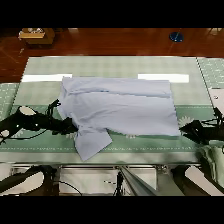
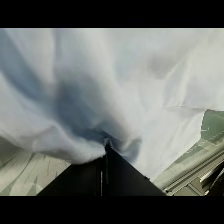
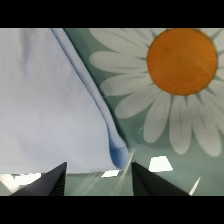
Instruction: Fold the shirts.
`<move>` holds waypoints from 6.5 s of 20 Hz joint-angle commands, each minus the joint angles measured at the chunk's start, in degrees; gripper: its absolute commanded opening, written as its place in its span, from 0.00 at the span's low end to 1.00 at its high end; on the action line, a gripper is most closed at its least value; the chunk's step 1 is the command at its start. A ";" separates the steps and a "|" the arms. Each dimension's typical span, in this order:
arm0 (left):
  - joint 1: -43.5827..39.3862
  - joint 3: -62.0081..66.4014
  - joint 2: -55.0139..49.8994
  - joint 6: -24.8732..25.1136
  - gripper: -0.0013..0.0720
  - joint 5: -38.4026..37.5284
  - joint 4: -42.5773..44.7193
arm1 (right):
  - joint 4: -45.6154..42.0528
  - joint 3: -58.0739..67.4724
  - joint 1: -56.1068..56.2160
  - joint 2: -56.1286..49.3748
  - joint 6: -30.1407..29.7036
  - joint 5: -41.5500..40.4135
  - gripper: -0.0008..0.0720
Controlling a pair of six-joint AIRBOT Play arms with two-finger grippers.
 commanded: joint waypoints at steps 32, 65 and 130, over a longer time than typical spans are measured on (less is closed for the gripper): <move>0.22 31.23 -5.79 0.90 0.04 5.75 -5.77 | 24.55 19.06 22.82 -4.20 -3.04 -27.41 0.04; 2.19 56.63 -35.82 0.61 0.18 9.27 -9.79 | 26.27 32.72 30.75 -30.32 -3.56 -38.71 0.04; -38.53 56.63 -34.97 -2.75 0.05 8.26 -23.17 | 2.69 50.40 26.36 6.21 22.99 13.88 0.04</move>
